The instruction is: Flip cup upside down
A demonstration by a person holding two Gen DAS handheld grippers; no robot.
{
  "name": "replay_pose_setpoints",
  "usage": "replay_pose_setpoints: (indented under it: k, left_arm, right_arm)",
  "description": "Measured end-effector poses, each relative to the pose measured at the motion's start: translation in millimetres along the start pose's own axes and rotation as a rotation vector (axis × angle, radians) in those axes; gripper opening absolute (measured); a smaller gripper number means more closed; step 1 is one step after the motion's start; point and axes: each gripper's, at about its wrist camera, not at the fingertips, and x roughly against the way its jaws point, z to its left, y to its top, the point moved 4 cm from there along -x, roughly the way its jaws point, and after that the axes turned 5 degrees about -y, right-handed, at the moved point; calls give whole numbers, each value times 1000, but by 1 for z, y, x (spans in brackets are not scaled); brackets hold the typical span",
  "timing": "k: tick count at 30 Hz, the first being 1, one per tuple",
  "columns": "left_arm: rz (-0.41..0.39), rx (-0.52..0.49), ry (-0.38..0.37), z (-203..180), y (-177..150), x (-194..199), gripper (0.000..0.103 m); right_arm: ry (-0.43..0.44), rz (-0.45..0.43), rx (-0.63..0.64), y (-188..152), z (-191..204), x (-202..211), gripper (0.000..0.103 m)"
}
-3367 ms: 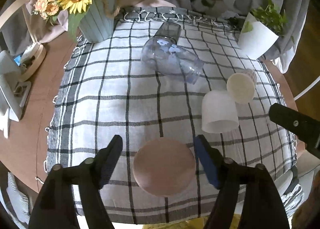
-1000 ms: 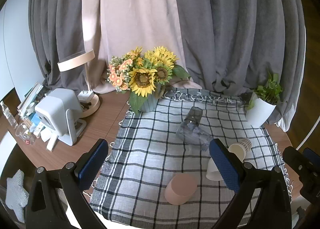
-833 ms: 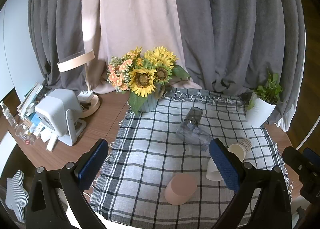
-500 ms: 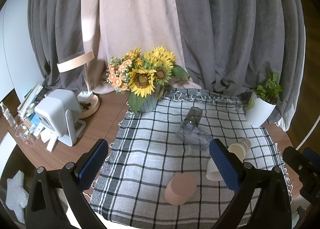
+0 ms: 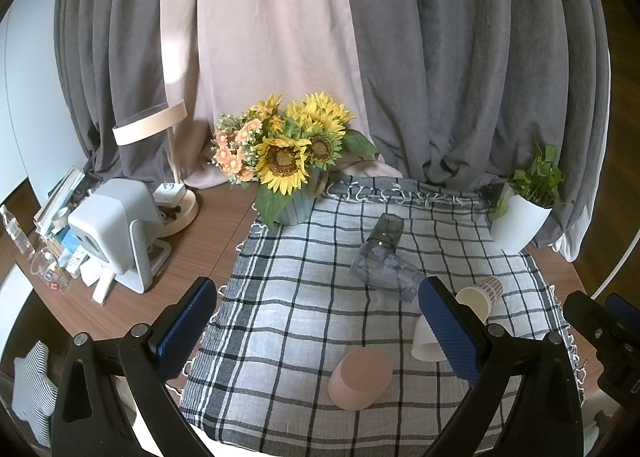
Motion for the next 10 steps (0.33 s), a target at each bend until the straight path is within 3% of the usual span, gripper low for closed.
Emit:
replay_pose_setpoints:
  k: [10]
  left_arm:
    - [3, 0, -4, 1, 2, -1, 103]
  right_arm:
    - [5, 7, 6, 2, 1, -5, 92]
